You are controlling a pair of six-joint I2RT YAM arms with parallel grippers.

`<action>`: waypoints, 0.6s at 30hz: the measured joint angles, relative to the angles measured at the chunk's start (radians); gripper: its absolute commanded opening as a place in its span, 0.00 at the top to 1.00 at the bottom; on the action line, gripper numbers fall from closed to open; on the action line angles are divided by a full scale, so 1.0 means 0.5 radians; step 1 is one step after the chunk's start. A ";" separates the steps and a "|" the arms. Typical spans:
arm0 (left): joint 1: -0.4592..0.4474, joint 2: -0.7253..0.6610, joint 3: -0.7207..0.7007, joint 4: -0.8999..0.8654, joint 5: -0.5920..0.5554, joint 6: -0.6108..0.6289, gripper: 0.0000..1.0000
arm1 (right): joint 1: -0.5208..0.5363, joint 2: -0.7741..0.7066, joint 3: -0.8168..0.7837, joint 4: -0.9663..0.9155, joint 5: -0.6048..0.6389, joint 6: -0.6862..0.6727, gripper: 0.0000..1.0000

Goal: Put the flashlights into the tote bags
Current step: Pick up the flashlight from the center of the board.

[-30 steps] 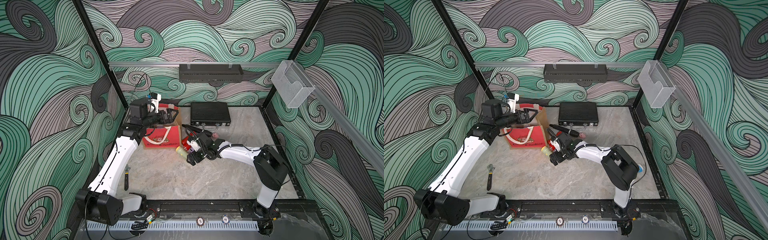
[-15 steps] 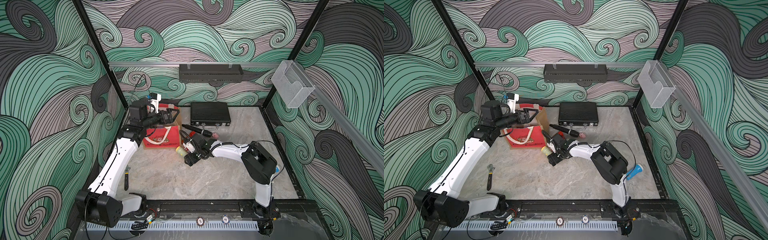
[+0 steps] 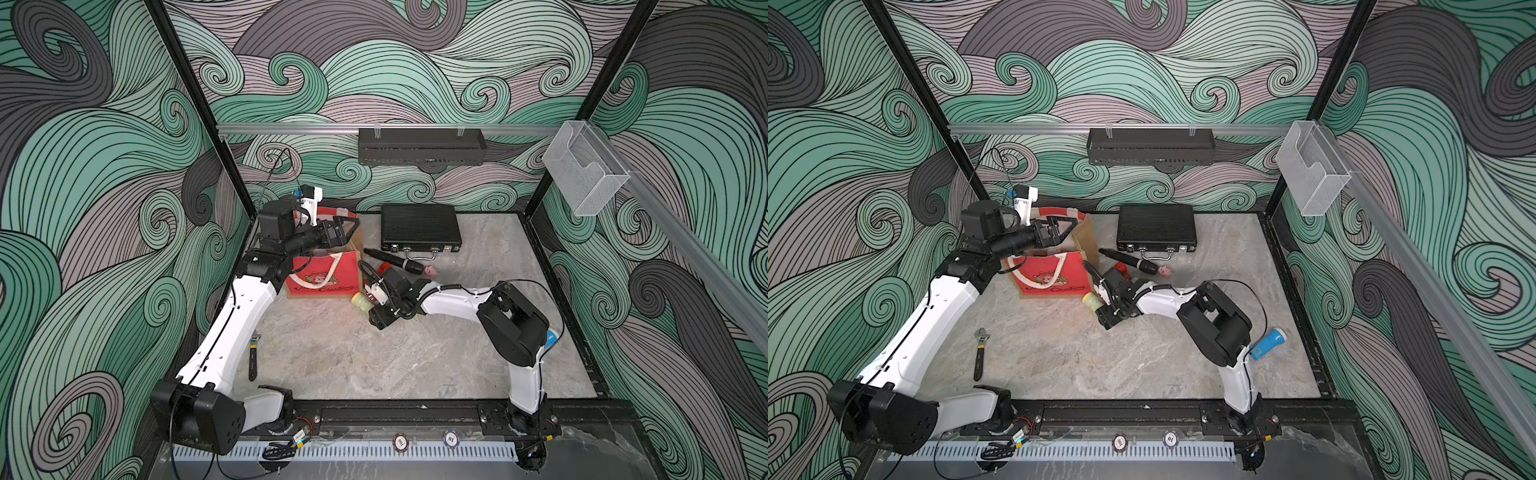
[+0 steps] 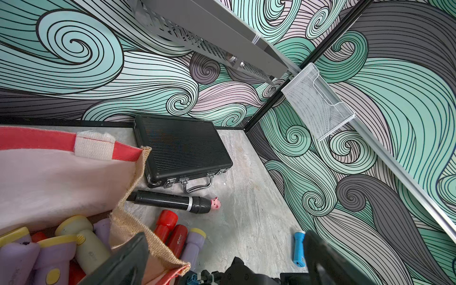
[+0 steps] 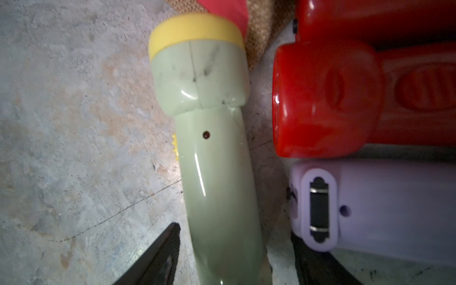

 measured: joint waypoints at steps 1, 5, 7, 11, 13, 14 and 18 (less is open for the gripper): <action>0.000 0.000 0.000 0.000 0.000 0.000 0.01 | 0.000 0.002 0.000 0.005 0.002 0.001 0.33; 0.000 0.000 0.000 0.001 0.001 -0.002 0.01 | 0.002 0.012 0.000 0.017 0.028 0.004 0.40; 0.000 0.000 0.000 0.001 0.001 -0.006 0.02 | 0.005 0.018 0.000 0.028 0.042 0.002 0.45; 0.000 0.000 -0.001 0.004 0.000 -0.009 0.01 | 0.009 0.024 0.000 0.044 0.070 -0.006 0.53; 0.000 0.000 -0.001 0.008 0.000 -0.011 0.01 | 0.015 0.024 0.000 0.046 0.081 -0.010 0.58; 0.000 0.000 -0.001 0.009 -0.001 -0.011 0.01 | 0.017 0.024 -0.004 0.052 0.083 -0.018 0.61; 0.000 0.000 -0.001 0.013 -0.001 -0.012 0.01 | 0.031 -0.002 -0.073 0.147 0.082 -0.039 0.76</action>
